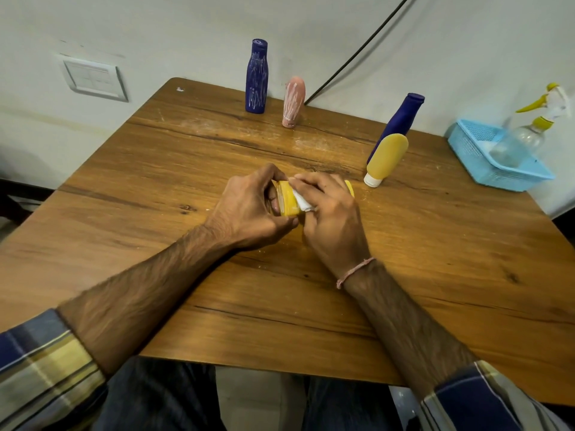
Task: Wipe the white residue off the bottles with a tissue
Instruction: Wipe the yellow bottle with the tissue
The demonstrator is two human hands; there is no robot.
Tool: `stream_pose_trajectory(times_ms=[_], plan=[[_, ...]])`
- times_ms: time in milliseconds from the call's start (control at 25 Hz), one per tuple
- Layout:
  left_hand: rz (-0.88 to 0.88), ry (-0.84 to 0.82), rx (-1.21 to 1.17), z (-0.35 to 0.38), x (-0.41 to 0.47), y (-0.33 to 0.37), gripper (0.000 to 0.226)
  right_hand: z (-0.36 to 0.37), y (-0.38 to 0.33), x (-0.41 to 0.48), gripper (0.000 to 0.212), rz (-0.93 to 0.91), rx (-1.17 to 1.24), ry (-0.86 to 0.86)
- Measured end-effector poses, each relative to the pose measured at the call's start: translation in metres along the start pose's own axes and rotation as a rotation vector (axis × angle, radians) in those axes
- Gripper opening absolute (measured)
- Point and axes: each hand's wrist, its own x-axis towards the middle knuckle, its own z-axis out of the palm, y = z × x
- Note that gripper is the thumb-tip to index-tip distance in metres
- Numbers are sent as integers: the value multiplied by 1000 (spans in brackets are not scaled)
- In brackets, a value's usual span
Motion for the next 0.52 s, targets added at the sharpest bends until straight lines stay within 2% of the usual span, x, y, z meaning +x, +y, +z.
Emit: stream_pose_trajectory(times_ms=[120,320,520], plan=[[-21,-1,-33,1,1,-1,54,-1,-2,-15,40,-118,6,-6],[-28,-16,13,1,2,-2,59,2,0,-6,51,21,-16,-32],[-63,5,-18,1,2,-3,58,-6,1,-32,43,-122,-5,-36]])
